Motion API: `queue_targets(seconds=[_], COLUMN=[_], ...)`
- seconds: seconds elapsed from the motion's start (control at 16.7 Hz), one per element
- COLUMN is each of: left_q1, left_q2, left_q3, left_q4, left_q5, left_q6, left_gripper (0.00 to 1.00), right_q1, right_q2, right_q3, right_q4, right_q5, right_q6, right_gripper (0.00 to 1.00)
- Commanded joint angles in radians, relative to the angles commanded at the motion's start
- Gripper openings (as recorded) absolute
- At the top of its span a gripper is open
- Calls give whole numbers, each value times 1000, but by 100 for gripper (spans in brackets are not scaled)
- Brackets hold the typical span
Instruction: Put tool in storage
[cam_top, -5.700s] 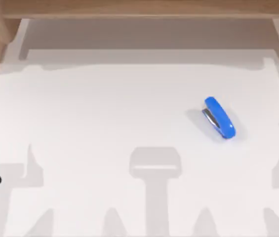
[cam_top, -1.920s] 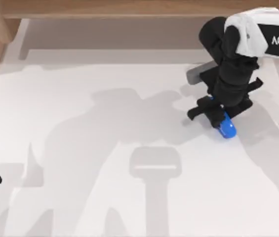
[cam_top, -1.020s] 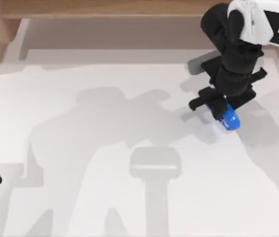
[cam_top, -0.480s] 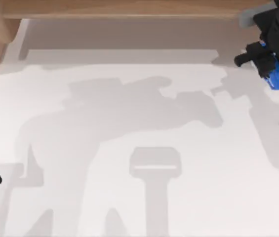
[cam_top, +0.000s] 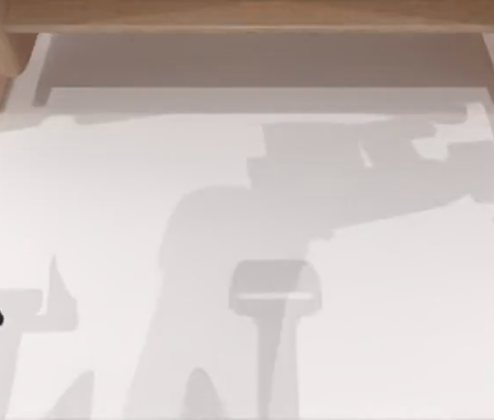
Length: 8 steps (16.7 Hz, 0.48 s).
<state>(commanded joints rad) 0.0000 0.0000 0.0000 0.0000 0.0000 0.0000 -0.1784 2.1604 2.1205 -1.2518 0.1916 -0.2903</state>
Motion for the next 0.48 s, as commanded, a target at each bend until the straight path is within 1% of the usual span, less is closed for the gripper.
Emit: queue_targets(seconds=[0.24, 0.48], left_q1=[0, 0], left_q2=[0, 0], left_q3=[0, 0], left_q4=[0, 0], left_q5=[0, 0], left_q6=[0, 0], left_gripper=[100, 100], right_q1=[-118, -167], right_q2=[171, 338], right_q3=[151, 212], right_q4=[5, -40], right_q5=[-38, -102], right_q6=[-49, -43], right_gripper=[0, 0])
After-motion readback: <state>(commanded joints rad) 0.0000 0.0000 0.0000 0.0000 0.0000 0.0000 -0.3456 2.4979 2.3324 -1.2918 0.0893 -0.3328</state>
